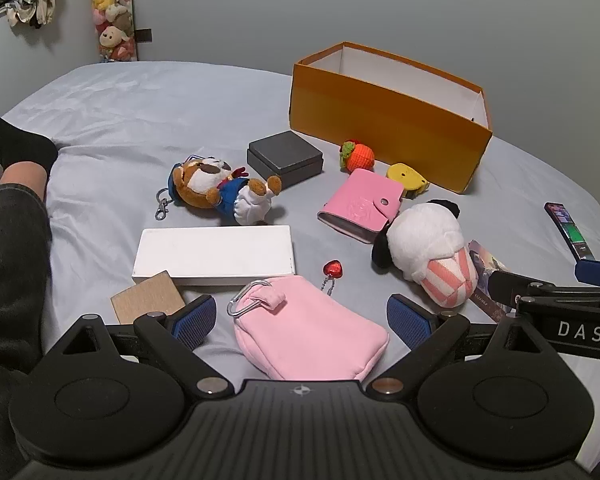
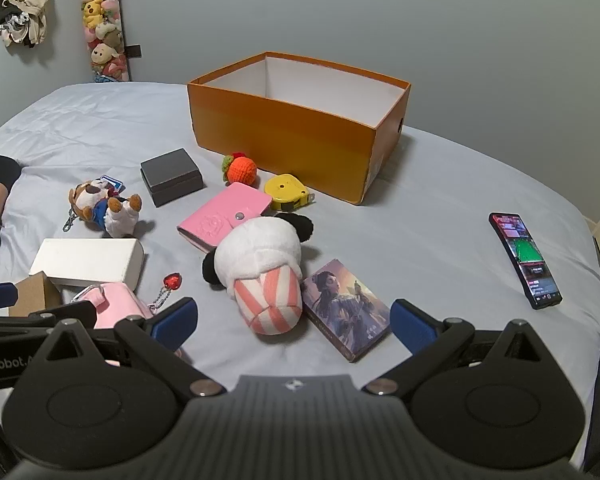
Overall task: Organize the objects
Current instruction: 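Move the left tool to the tan cardboard box while the right tool moves to the anime card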
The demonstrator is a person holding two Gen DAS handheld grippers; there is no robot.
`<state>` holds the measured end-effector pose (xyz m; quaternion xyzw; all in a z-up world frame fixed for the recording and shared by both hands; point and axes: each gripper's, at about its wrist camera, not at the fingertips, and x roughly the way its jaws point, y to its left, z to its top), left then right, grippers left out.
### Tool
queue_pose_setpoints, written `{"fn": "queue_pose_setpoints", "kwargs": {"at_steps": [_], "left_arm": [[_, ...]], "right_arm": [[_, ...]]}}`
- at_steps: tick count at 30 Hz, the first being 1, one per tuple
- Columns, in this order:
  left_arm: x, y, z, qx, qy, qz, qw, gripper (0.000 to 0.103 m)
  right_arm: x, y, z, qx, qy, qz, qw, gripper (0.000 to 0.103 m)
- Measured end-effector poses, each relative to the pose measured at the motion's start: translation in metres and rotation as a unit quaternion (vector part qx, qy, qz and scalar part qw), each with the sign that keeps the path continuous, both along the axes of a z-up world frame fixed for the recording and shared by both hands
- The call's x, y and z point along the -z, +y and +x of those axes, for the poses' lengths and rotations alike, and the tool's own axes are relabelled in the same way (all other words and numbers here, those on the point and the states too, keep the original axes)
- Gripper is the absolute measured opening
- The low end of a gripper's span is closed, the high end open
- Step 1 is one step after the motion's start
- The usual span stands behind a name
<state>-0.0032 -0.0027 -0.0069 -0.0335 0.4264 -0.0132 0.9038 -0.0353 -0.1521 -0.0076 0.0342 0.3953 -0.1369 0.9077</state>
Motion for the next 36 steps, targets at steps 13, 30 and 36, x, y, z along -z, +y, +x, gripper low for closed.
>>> {"fn": "queue_pose_setpoints", "kwargs": {"at_steps": [13, 30, 36], "left_arm": [[0.012, 0.007, 0.005, 0.000, 0.024, -0.026, 0.9994, 0.103], [0.029, 0.075, 0.017, -0.086, 0.036, 0.008, 0.9956, 0.103], [0.033, 0.085, 0.020, -0.104, 0.036, 0.032, 0.9934, 0.103]], "right_arm": [[0.007, -0.002, 0.005, -0.007, 0.006, 0.000, 1.000, 0.102], [0.022, -0.037, 0.014, -0.006, 0.009, -0.020, 1.000, 0.102], [0.031, -0.044, 0.010, -0.034, -0.018, -0.054, 0.998, 0.102]]}}
